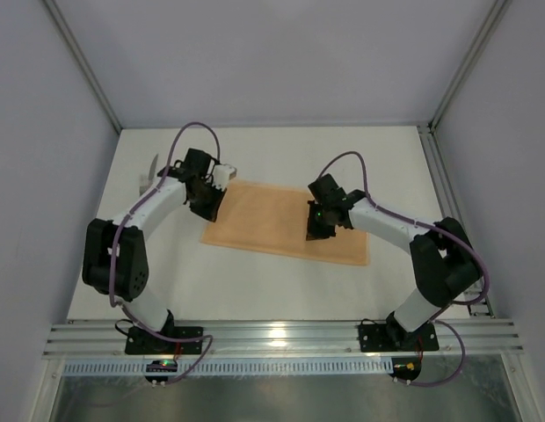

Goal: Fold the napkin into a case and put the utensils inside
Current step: Fold the rectangle-folded napkin at the center of the board.

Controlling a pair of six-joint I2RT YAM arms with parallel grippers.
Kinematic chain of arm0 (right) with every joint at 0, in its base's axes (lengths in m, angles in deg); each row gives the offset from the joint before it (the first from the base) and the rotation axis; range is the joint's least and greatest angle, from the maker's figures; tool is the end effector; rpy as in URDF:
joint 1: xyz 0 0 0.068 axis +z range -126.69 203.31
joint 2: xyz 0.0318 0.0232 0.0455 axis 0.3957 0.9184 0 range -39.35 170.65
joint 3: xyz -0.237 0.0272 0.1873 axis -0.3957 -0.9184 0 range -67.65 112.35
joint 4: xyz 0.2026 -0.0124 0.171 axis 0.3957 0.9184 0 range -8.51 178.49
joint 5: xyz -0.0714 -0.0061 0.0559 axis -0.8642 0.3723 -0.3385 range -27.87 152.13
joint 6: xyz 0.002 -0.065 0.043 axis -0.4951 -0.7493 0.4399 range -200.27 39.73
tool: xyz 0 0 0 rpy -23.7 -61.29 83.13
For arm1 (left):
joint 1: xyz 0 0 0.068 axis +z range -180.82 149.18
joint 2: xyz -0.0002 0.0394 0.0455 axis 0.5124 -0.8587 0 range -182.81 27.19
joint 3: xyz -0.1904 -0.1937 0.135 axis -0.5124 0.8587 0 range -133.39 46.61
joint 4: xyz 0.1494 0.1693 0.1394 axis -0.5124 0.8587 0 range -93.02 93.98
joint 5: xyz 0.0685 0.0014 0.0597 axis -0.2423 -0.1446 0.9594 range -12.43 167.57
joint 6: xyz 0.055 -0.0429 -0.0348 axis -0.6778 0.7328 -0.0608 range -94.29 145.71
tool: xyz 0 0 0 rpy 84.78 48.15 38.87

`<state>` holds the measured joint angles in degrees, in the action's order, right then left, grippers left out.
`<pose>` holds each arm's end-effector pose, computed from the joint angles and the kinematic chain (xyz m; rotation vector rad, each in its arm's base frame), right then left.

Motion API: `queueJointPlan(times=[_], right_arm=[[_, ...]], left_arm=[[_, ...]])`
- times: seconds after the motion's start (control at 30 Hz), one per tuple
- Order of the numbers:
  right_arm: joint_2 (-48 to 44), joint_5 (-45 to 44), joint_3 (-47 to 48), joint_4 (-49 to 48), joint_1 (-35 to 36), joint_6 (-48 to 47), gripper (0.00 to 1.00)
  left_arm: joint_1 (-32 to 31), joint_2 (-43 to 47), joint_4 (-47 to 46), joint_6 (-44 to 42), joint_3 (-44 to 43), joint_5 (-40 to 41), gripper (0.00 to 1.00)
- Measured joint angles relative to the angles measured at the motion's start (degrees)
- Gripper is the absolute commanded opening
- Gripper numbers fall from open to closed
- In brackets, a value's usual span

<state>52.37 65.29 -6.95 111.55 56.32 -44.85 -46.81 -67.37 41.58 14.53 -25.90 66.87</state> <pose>0.2843 0.1891 0.2088 0.0379 2.7182 0.4562 0.3352 -0.1087 0.2420 0.6923 2.6408 -0.2791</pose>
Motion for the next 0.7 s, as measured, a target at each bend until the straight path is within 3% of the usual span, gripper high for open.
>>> queueJointPlan(times=[0.23,0.5,0.7], right_arm=[[1.1,1.7,-10.2,-2.0,-3.2,3.1,0.03],[-6.4,5.5,-19.5,-6.4,-11.3,6.8,0.03],[-13.8,2.5,-23.1,0.0,-17.7,5.3,0.03]], left_arm=[[-0.3,-5.6,-1.7,-0.3,7.5,1.9,0.09],[0.4,-7.8,-3.1,-0.3,8.3,3.3,0.08],[1.2,-7.8,-4.2,-0.4,8.3,3.7,0.08]])
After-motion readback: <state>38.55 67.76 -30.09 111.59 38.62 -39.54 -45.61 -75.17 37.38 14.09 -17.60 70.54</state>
